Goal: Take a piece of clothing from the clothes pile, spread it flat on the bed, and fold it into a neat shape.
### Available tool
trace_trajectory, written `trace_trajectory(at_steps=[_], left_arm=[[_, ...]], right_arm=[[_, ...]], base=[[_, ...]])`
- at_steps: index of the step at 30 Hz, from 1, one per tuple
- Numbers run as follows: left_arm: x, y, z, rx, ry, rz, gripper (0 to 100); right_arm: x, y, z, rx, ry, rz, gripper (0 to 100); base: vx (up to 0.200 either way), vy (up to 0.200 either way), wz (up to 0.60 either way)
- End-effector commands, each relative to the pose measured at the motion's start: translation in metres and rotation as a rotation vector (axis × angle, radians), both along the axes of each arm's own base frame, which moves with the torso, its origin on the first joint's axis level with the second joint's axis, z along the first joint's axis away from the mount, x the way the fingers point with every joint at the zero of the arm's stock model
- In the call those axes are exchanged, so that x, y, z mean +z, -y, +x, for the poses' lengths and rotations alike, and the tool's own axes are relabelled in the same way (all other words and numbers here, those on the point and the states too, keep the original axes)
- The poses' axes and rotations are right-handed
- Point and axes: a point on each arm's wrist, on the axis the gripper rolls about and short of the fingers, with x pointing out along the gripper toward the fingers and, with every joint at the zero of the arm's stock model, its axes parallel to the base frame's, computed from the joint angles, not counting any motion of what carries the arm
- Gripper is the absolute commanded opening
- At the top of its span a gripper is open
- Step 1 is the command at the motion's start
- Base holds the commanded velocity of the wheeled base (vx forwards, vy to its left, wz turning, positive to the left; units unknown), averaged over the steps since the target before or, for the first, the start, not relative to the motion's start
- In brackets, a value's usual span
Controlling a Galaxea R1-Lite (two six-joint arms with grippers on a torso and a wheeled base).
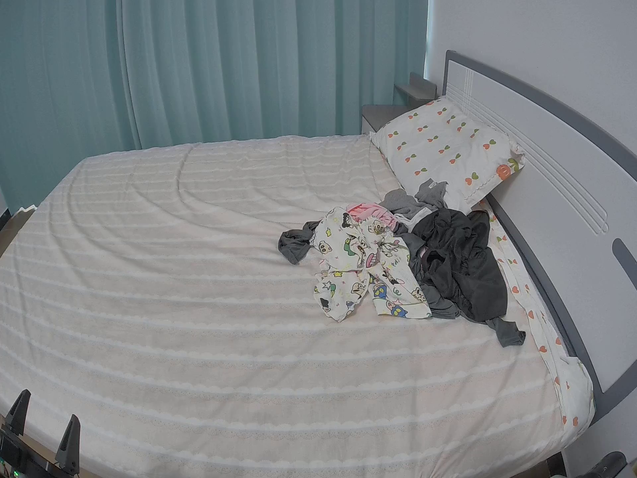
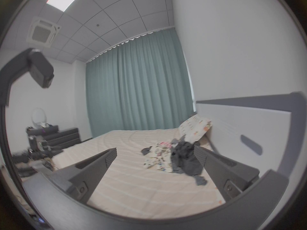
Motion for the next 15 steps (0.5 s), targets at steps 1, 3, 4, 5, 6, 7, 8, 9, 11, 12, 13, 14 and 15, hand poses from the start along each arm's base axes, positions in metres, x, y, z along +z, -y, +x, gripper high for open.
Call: trace_trajectory(at_steps=[1, 3, 4, 5, 6, 7, 8, 9, 11, 12, 13, 14, 15], left_arm=[[-0.005, 0.0, 0.0, 0.001, 0.001, 0.0, 100], [-0.005, 0.0, 0.0, 0.001, 0.001, 0.0, 100], [-0.005, 0.0, 0.0, 0.001, 0.001, 0.0, 100], [-0.005, 0.0, 0.0, 0.001, 0.0, 0.0, 100], [-0.005, 0.0, 0.0, 0.001, 0.001, 0.0, 100], [-0.005, 0.0, 0.0, 0.001, 0.001, 0.0, 100], [-0.005, 0.0, 0.0, 0.0, 0.0, 0.0, 100], [-0.005, 0.0, 0.0, 0.001, 0.001, 0.0, 100], [-0.005, 0.0, 0.0, 0.001, 0.0, 0.0, 100], [-0.005, 0.0, 0.0, 0.0, 0.001, 0.0, 100], [-0.005, 0.0, 0.0, 0.001, 0.001, 0.0, 100], [-0.005, 0.0, 0.0, 0.001, 0.001, 0.0, 100], [-0.005, 0.0, 0.0, 0.001, 0.001, 0.0, 100]], right_arm=[[-0.032, -0.026, 0.091, 0.275, -0.546, 0.137, 100], [-0.033, -0.03, 0.101, 0.279, -0.579, 0.151, 100], [-0.035, -0.036, 0.116, 0.281, -0.616, 0.169, 100], [-0.039, -0.041, 0.134, 0.278, -0.64, 0.18, 100], [-0.043, -0.045, 0.147, 0.276, -0.65, 0.183, 100], [-0.048, -0.049, 0.158, 0.276, -0.66, 0.18, 100], [-0.052, -0.052, 0.169, 0.274, -0.672, 0.178, 100], [-0.053, -0.057, 0.183, 0.277, -0.67, 0.176, 100], [-0.059, -0.067, 0.206, 0.28, -0.691, 0.172, 100], [-0.065, -0.071, 0.218, 0.276, -0.713, 0.17, 100], [-0.067, -0.072, 0.222, 0.274, -0.721, 0.17, 100], [-0.076, -0.079, 0.246, 0.261, -0.761, 0.177, 100], [-0.08, -0.082, 0.254, 0.255, -0.779, 0.183, 100]], base=[[0.0, 0.0, 0.0], [0.0, 0.0, 0.0], [0.0, 0.0, 0.0], [0.0, 0.0, 0.0], [0.0, 0.0, 0.0], [0.0, 0.0, 0.0], [0.0, 0.0, 0.0], [0.0, 0.0, 0.0], [0.0, 0.0, 0.0], [0.0, 0.0, 0.0], [0.0, 0.0, 0.0], [0.0, 0.0, 0.0], [0.0, 0.0, 0.0]])
